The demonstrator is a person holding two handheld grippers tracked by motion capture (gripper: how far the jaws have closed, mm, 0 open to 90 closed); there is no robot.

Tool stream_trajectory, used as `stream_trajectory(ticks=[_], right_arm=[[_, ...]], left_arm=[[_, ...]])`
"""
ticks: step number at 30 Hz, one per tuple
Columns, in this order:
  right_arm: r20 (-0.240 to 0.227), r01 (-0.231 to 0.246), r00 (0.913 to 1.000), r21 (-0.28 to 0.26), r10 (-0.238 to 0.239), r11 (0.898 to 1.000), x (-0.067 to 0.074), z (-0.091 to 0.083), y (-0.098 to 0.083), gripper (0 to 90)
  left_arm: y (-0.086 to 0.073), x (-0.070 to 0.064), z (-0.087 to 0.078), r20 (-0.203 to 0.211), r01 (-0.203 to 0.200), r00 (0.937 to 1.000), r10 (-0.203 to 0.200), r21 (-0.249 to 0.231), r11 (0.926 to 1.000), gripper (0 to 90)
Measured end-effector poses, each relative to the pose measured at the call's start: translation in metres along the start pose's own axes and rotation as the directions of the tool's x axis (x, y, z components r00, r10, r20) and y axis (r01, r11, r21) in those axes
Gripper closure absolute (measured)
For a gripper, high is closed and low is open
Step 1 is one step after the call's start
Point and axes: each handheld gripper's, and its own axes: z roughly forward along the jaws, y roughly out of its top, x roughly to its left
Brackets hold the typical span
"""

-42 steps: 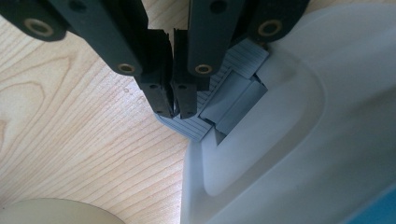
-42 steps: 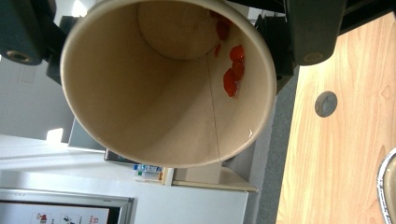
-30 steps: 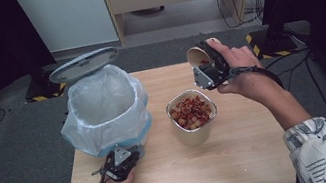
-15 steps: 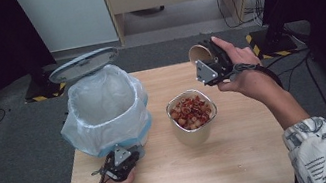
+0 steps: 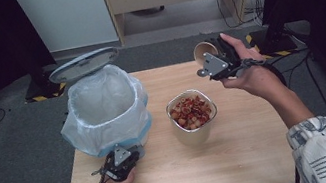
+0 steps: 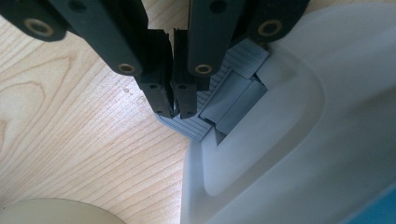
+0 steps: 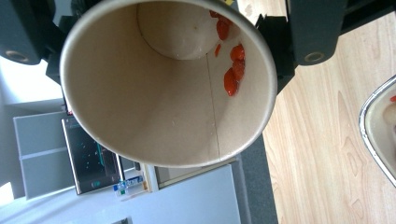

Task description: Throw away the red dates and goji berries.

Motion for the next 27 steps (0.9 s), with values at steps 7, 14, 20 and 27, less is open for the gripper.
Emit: stream_trajectory(ticks=[7,14,20,27], right_arm=[[-0.010,-0.042,0.9991,0.005,0.042,0.999,-0.001,-0.002,-0.013,29.8],[-0.028,-0.095,0.9951,0.001,0.095,0.996,-0.002,-0.003,-0.025,29.7],[-0.055,-0.145,0.9879,0.004,0.145,0.989,-0.002,-0.003,-0.036,29.7],[-0.080,-0.241,0.9677,-0.011,0.239,0.971,-0.002,-0.002,-0.045,29.6]], left_arm=[[0.000,0.000,0.000,0.000,-0.002,1.0000,0.002,0.001,1.0000,86.3],[0.000,0.000,0.000,0.001,0.001,1.0000,-0.001,0.000,1.0000,86.3],[0.000,0.000,0.000,0.001,0.001,1.0000,-0.001,0.000,1.0000,86.3],[0.000,0.000,0.000,0.002,0.001,1.0000,-0.001,-0.001,1.0000,86.3]])
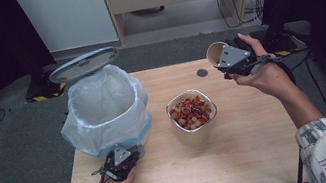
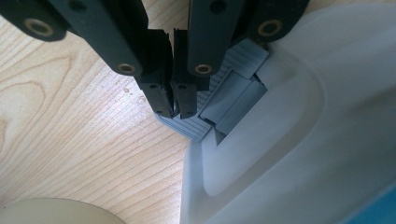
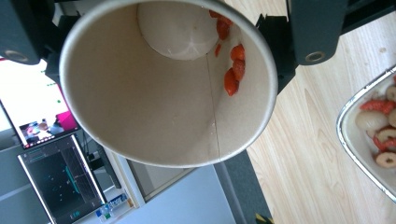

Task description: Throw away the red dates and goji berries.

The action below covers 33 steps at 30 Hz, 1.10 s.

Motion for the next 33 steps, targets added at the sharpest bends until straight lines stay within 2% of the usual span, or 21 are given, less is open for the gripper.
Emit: stream_trajectory(ticks=[6,8,15,19,26,31,33], right_arm=[[-0.022,-0.087,0.9961,-0.034,0.086,0.996,-0.005,-0.002,-0.003,29.5],[-0.034,-0.103,0.9943,-0.043,0.101,0.994,-0.007,-0.002,-0.003,29.5],[-0.078,-0.190,0.9797,-0.065,0.185,0.980,-0.010,-0.004,-0.005,29.4],[-0.089,-0.201,0.9767,-0.059,0.196,0.978,-0.010,-0.003,-0.005,29.4],[-0.119,-0.274,0.9571,-0.078,0.264,0.958,-0.012,-0.001,-0.006,29.4],[-0.145,-0.331,0.9374,-0.087,0.317,0.940,-0.015,0.001,-0.007,29.5],[-0.148,-0.342,0.9333,-0.090,0.327,0.935,-0.016,0.002,-0.007,29.5]], left_arm=[[0.000,0.000,0.000,0.001,0.001,1.0000,-0.001,0.000,1.0000,86.3],[0.000,0.000,0.000,0.001,0.000,1.0000,0.000,0.000,1.0000,86.3],[0.000,0.000,0.000,0.001,0.001,1.0000,-0.001,0.000,1.0000,86.3],[0.000,0.000,0.000,0.001,0.001,1.0000,-0.001,0.000,1.0000,86.3],[0.000,0.000,0.000,0.002,0.001,1.0000,-0.001,-0.001,1.0000,86.3],[0.000,0.000,0.000,0.003,0.001,1.0000,-0.001,-0.001,1.0000,86.3],[0.000,0.000,0.000,0.003,0.002,1.0000,-0.002,-0.002,1.0000,86.3]])
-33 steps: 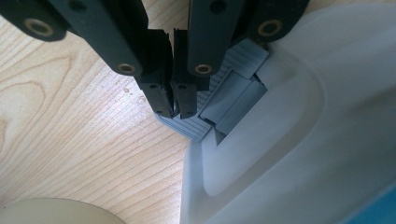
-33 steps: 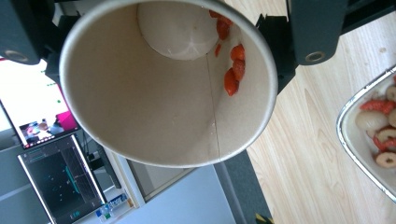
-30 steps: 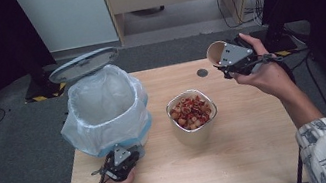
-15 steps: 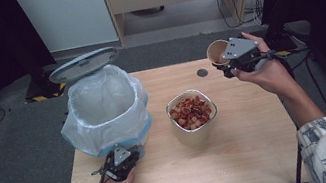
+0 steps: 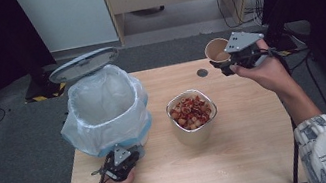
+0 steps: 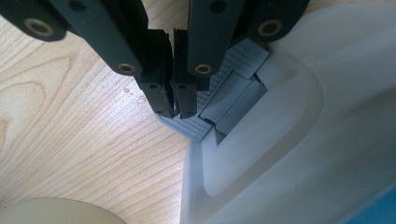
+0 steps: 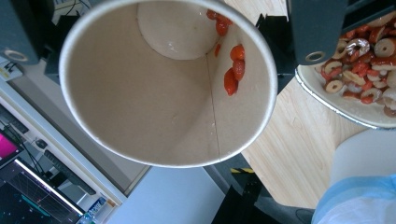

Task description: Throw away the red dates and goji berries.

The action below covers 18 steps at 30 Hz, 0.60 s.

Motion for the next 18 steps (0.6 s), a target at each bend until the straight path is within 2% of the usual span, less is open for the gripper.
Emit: stream_trajectory(ticks=[9,18], right_arm=[[-0.012,-0.053,0.9985,-0.011,0.053,0.999,-0.008,0.005,-0.001,29.4],[-0.028,-0.131,0.9912,-0.045,0.130,0.990,-0.016,0.010,-0.002,29.5]], left_arm=[[0.000,0.000,0.000,0.001,0.000,1.0000,0.000,0.000,1.0000,86.3],[0.000,0.000,0.000,0.000,-0.001,1.0000,0.001,0.000,1.0000,86.3]])
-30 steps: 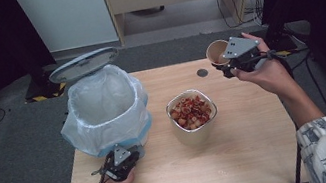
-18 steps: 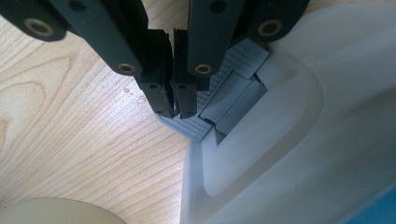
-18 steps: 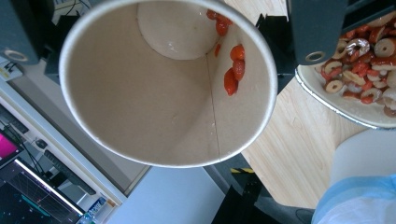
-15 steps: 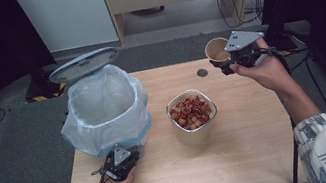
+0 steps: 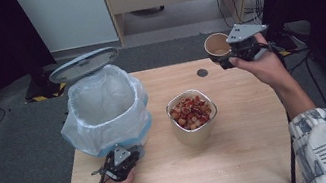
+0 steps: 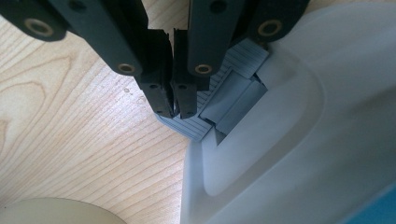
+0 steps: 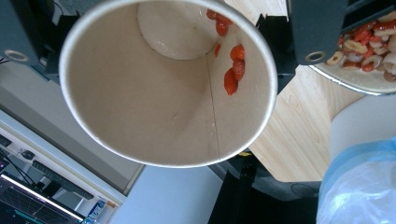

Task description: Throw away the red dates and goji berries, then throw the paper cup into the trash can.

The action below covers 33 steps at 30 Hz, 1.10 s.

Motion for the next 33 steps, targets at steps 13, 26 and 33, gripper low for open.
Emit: stream_trajectory(ticks=[13,26,33], right_arm=[[-0.023,-0.039,0.9990,-0.015,0.038,0.999,-0.0004,0.0044,0.0018,29.4],[-0.042,-0.074,0.9964,-0.011,0.074,0.997,0.0010,0.0070,0.0053,29.3],[-0.053,-0.091,0.9946,-0.012,0.090,0.996,0.0023,0.0080,0.0090,29.2]], left_arm=[[0.0000,0.0000,0.0000,0.000,0.000,1.0000,0.000,0.000,1.0000,86.3],[0.0000,0.0002,0.0000,0.001,0.000,1.0000,0.000,-0.001,1.0000,86.3],[0.0001,0.0002,0.0000,0.001,0.000,1.0000,0.000,0.000,1.0000,86.3]])
